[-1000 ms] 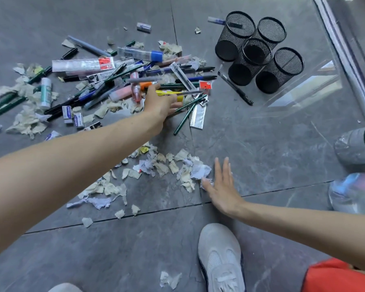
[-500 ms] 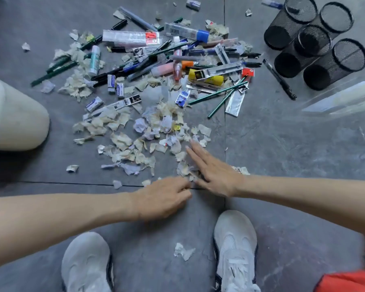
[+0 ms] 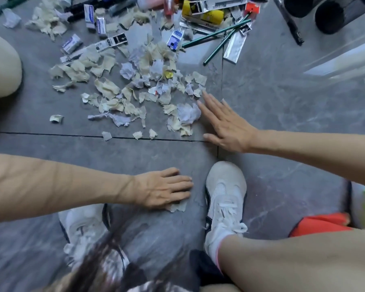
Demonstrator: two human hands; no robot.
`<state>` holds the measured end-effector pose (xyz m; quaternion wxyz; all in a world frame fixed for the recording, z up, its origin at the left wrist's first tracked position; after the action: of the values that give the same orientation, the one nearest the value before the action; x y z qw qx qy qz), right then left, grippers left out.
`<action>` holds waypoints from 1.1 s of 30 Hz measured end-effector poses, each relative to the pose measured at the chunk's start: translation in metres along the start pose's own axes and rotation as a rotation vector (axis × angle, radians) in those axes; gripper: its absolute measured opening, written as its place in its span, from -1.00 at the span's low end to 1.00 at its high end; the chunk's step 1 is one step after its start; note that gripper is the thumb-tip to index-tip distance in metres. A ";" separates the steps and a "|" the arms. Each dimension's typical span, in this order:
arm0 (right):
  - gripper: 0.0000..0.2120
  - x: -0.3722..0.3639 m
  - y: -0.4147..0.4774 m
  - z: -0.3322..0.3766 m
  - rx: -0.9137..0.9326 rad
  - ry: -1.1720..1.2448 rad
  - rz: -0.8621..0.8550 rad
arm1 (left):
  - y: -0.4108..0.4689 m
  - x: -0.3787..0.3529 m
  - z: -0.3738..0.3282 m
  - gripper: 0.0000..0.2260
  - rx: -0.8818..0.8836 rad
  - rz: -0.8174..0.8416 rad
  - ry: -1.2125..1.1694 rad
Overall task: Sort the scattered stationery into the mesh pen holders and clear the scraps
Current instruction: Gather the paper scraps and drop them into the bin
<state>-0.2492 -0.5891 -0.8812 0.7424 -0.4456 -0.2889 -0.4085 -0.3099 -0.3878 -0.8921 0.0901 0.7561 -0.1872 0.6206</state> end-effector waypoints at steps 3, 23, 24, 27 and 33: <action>-0.23 -0.005 -0.011 -0.012 -0.055 -0.004 0.001 | 0.006 0.006 -0.005 -0.58 0.034 -0.043 -0.049; -0.02 0.004 -0.030 -0.066 -0.172 0.014 -0.038 | 0.020 0.037 0.116 -0.46 0.431 -0.212 0.230; 0.00 0.005 -0.031 -0.071 -0.199 0.014 -0.044 | 0.026 0.035 0.110 -0.42 0.342 -0.207 0.232; 0.02 0.011 -0.023 -0.078 -0.267 -0.027 -0.062 | 0.035 0.023 0.092 -0.45 0.143 -0.149 0.218; -0.05 0.024 0.020 -0.059 -0.288 0.048 -0.142 | 0.015 0.027 0.122 -0.52 0.605 -0.159 0.150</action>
<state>-0.2157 -0.6450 -0.8962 0.6467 -0.5158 -0.2403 -0.5079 -0.2008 -0.4512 -0.8939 -0.0769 0.7131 0.0727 0.6930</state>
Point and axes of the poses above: each hand's wrist, its own y-axis towards the middle knuckle, its own x-axis out of the back of the hand, z = x × y, the point moved 6 cm from there along y, towards the middle knuckle, and after that the axes turned 6 degrees about y, right-handed, at the moved point
